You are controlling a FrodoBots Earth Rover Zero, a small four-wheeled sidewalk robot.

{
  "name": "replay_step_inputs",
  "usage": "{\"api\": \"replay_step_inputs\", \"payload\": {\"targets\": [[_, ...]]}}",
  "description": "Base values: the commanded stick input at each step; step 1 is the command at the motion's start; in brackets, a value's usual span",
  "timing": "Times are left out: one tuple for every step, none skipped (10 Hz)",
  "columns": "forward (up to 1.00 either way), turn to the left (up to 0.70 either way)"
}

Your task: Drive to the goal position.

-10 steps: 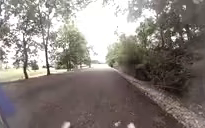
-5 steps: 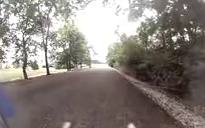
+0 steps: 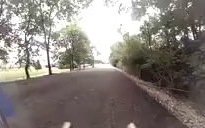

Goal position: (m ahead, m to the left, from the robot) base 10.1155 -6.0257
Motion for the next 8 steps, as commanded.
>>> {"api": "replay_step_inputs", "payload": {"targets": [[0.45,0.0],[0.45,0.0],[0.45,0.0],[0.45,0.0],[0.45,0.0],[0.52,0.0],[0.6,0.0],[0.6,0.0]]}}
